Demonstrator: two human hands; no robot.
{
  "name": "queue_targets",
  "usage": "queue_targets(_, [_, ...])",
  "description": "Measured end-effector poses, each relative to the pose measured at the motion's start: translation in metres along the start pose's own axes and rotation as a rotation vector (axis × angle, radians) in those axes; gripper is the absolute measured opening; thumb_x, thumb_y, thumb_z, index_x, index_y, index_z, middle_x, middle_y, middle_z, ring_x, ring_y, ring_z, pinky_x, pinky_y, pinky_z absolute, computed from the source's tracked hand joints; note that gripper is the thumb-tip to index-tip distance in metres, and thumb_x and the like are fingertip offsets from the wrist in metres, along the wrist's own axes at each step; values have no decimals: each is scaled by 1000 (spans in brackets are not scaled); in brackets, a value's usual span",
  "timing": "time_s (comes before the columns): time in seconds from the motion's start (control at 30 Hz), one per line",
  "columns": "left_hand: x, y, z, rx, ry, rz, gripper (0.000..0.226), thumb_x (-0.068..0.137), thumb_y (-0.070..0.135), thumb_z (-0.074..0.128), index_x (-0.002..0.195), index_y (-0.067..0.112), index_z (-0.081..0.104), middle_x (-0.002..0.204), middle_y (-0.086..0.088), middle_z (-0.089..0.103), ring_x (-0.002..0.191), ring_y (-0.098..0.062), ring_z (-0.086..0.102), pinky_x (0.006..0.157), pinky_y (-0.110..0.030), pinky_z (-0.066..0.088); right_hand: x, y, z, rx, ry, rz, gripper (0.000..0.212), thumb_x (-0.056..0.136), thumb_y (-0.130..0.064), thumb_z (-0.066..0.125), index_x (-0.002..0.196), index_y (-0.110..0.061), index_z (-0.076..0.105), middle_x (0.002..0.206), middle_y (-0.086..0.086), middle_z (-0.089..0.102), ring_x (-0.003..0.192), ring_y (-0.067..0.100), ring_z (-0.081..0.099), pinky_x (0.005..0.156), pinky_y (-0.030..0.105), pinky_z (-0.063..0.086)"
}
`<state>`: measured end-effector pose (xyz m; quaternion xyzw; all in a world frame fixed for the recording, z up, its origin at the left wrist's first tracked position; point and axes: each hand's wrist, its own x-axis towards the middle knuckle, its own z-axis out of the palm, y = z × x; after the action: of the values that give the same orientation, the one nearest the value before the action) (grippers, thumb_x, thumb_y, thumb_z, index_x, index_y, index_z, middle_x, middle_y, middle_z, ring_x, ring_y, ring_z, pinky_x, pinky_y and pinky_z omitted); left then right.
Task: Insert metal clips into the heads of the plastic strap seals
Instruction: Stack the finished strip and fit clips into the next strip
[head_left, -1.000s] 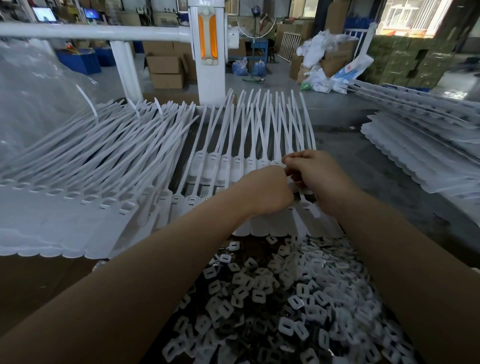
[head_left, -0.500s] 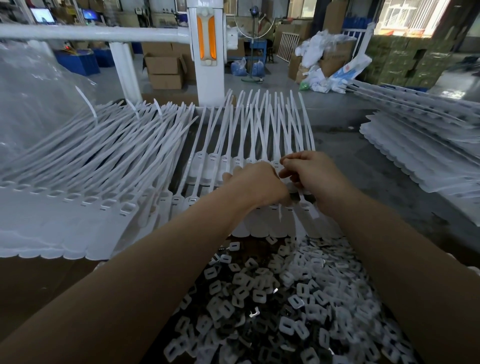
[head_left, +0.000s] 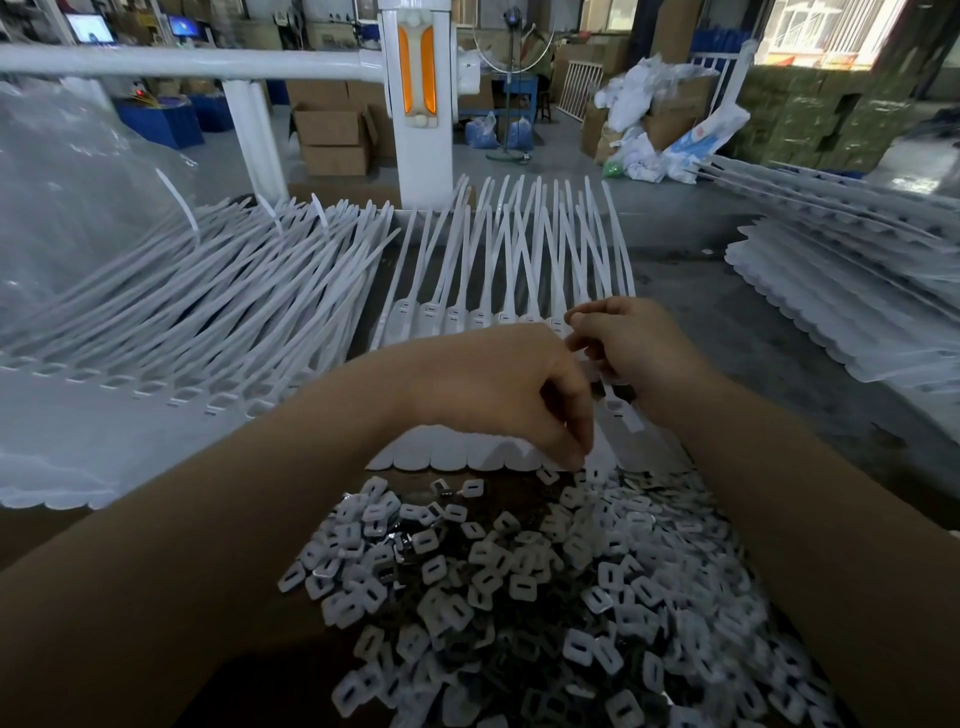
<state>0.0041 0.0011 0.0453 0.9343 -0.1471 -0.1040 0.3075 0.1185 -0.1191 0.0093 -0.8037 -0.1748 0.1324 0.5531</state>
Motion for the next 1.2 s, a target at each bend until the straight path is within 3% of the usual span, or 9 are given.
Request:
queue_targets(0.3, [-15,-5,7,55,-208,-72,33,72,28,85,103,32,72,89,9,69,76,1,62,63,-9,47,0,1,0,4,-2,3,12,97,-19,55,103,-15,65,86,0,69,76,8,55,71,26,43])
queue_targets(0.47, [-15,-4,11,98,-215,-80,13,77,28,81,85,32,71,83,17,66,73,10,59,59,-1,41,1,2,0,1,-2,10,12,96,-19,54,101,-17,65,86,-1,69,79,10,55,74,29,45])
queue_targets(0.6, [-16,-4,11,60,-199,-109,6,83,27,76,88,25,75,71,27,68,67,10,63,56,-1,42,1,2,-1,-2,1,10,12,96,-20,55,101,-18,65,86,-1,70,81,13,56,74,31,46])
queue_targets(0.7, [-18,-6,7,-19,-157,-122,10,84,27,75,92,21,78,77,18,73,68,1,67,61,-9,49,1,1,-2,-1,1,8,12,96,-21,56,101,-18,66,87,0,70,81,14,56,72,31,47])
queue_targets(0.8, [-23,-11,2,-114,-157,-167,12,84,27,75,96,24,78,87,14,75,82,-8,71,82,-23,56,0,1,-3,3,0,7,11,96,-21,56,100,-18,66,87,0,70,81,14,56,70,30,47])
queue_targets(0.83, [-24,-12,1,-137,-169,-178,12,84,27,74,95,26,77,89,14,75,84,-7,71,83,-23,56,0,1,-3,12,-1,6,11,96,-20,56,100,-18,66,86,1,70,80,14,56,68,29,47])
queue_targets(0.9, [-25,-14,-1,-199,-172,-190,8,85,25,74,91,29,76,87,12,75,78,-5,70,72,-16,54,-1,1,-3,40,4,-8,13,96,-19,55,101,-15,67,84,0,70,73,10,56,63,25,44])
queue_targets(1.03, [-25,-24,-6,-455,55,-299,5,85,17,72,88,21,75,79,6,74,68,-2,65,61,-13,49,-5,-2,-5,16,-21,-158,12,94,-15,58,94,-19,69,74,-6,70,54,-7,57,51,12,42])
queue_targets(1.2, [-26,-35,-10,-834,266,-446,5,84,8,68,88,9,72,68,1,70,58,-5,62,54,-16,51,-15,-8,-4,-71,-292,-294,10,91,-14,64,86,-20,70,67,-7,70,59,1,58,50,10,42])
